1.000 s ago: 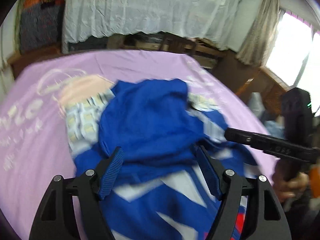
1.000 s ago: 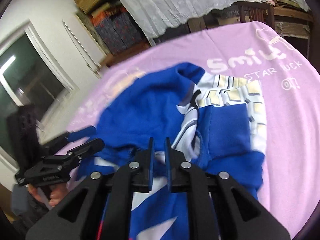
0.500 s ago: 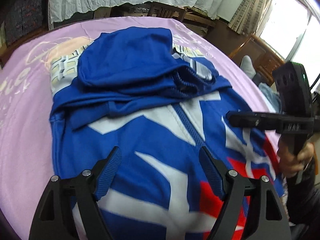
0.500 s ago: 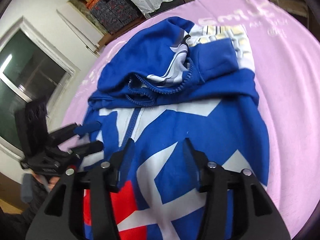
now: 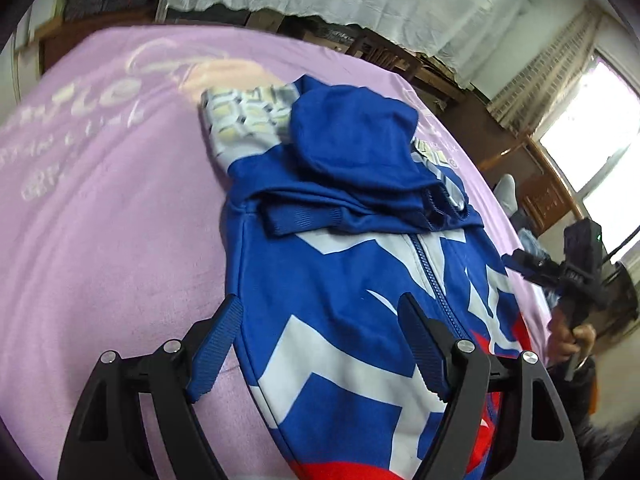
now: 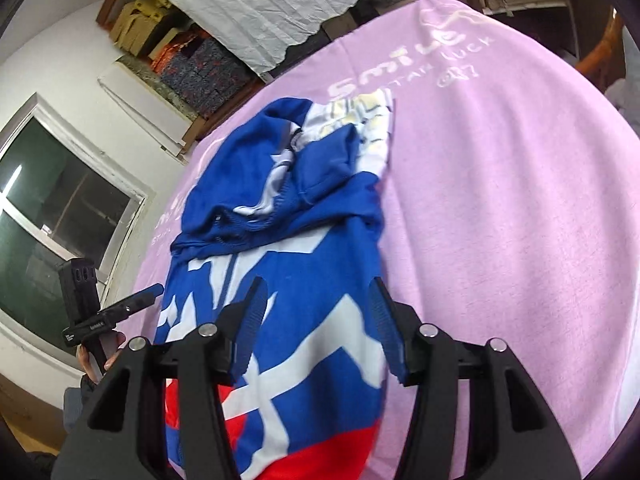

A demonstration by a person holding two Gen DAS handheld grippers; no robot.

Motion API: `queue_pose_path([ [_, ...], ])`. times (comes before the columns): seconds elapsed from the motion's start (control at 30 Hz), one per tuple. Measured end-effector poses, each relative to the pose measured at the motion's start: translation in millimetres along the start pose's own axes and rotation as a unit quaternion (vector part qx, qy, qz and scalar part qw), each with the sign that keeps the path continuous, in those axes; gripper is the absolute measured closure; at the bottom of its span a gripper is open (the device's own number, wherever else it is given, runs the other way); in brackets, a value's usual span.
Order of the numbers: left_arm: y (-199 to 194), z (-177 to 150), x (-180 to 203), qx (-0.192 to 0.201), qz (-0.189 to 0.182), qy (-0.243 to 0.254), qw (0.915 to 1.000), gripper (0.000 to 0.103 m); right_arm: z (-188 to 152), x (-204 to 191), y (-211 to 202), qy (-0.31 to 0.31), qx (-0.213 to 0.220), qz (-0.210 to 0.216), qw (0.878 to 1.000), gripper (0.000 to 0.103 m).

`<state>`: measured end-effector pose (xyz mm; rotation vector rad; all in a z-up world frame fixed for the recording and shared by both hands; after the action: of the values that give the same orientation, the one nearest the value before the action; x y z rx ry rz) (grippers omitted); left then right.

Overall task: Fold large clothes
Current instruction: 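Move both grippers to the red-and-blue ribbed hem of the hoodie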

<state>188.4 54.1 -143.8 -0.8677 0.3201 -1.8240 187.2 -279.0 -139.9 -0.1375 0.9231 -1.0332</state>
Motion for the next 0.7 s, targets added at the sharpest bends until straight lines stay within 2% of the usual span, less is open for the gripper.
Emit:
queue_pose_path([
  [0.2,-3,-2,7,-0.001,-0.013,0.012,0.9998,0.023,-3,11,9,0.019,-0.002,-0.007,1.000,0.051],
  [0.43,-18,-27,11,-0.012,-0.012,0.018,0.9997,0.024,-37,-18,-4,-0.006,-0.035,0.038,0.999,0.052],
  [0.57,-41,-51,14,-0.020,-0.039,-0.010,0.9990,0.024,-57,-31,-23,-0.026,-0.041,0.042,0.998,0.052],
  [0.7,-63,-82,34,-0.033,-0.077,-0.019,0.9963,0.024,-74,-35,-43,-0.024,-0.042,0.050,0.998,0.052],
])
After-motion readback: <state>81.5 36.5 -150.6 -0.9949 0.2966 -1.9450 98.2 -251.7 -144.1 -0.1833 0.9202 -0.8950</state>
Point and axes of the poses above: each gripper's, at about its wrist camera, not at the fingertips, and y roughly the way its jaws point, x to its right, z to its top, the point moved 8 cm from there along y, roughly the way its jaws point, and after that the axes turned 15 degrees about x, right-handed, at the moved point
